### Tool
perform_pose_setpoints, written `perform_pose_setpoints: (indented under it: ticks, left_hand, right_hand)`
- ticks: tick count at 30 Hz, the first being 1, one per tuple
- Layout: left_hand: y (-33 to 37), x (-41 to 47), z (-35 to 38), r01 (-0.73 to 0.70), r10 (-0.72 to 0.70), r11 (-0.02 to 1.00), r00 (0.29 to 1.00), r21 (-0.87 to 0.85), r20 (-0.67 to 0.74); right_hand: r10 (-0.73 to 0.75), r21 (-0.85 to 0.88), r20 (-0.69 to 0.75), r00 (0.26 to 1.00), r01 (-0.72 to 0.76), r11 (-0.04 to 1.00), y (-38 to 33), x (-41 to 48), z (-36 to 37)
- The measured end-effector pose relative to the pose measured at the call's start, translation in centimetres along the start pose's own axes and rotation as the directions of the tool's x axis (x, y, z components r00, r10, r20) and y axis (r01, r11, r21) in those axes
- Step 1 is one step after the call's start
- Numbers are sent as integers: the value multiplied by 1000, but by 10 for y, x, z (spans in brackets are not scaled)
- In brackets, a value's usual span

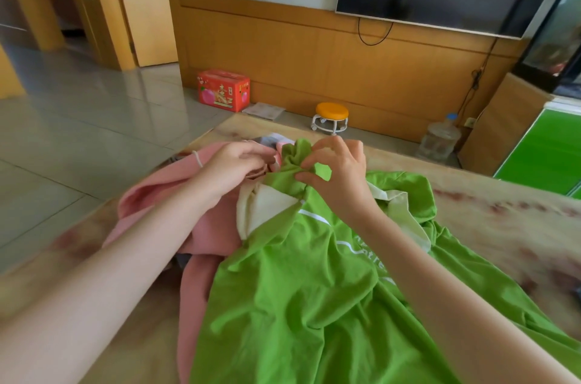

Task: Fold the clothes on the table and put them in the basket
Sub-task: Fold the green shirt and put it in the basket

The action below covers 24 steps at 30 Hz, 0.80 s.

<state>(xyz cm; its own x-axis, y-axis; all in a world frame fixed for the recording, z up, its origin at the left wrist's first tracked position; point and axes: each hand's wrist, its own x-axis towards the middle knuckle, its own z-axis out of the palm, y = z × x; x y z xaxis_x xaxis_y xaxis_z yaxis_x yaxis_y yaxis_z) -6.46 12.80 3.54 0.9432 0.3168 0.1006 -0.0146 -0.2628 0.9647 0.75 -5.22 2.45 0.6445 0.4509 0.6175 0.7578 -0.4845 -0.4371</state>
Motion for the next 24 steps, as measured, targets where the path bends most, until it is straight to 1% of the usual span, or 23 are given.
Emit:
perform_pose_setpoints:
  ticks: [1, 4, 6, 7, 9, 11, 12, 13, 15, 17, 20, 22, 24]
  left_hand:
    - [-3, 1, -2, -29, 32, 994, 999, 109, -24]
    - [-10, 3, 0, 33, -31, 963, 999, 266, -12]
    - [-8, 6, 7, 69, -58, 929, 998, 363, -39]
    - [-5, 8, 11, 88, -75, 903, 996, 420, -48]
    - [-2, 12, 18, 126, -140, 837, 990, 533, -15]
    - [0, 9, 23, 149, -197, 795, 980, 588, 18]
    - [-1, 7, 23, 153, -197, 805, 980, 574, 14]
    - [-4, 5, 21, 152, -178, 846, 984, 511, 2]
    - [-8, -4, 16, 137, -131, 953, 991, 269, -39]
    - [-9, -15, 12, 123, -121, 992, 989, 17, -84]
    - [-6, -29, 13, 99, -129, 974, 982, -202, -139]
    - [1, -35, 14, 106, -165, 935, 974, -339, -152]
    - [14, -40, 14, 108, -198, 882, 968, -458, -154]
  right_hand:
    - [9, -11, 16, 1000, -9, 1000, 2, 1, -3]
    - [47, 51, 92, 995, -52, 997, 6, -3, -14]
    - [73, 82, 128, 989, -84, 993, 8, -9, -23]
    - [92, 85, 149, 985, -105, 991, 9, -12, -28]
    - [148, 78, 205, 968, -167, 983, 11, -18, -37]
    - [224, 47, 251, 942, -243, 969, 15, -24, -45]
    - [249, 23, 258, 933, -264, 964, 17, -25, -48]
    - [264, 1, 259, 929, -273, 962, 18, -27, -51]
    - [264, -19, 246, 933, -267, 963, 20, -28, -56]
    - [248, -12, 233, 940, -252, 968, 20, -29, -59]
    - [201, 30, 187, 962, -210, 977, 14, -30, -58]
    - [149, 112, 140, 979, -165, 980, 6, -31, -56]
    - [126, 173, 135, 983, -149, 974, -6, -29, -54]
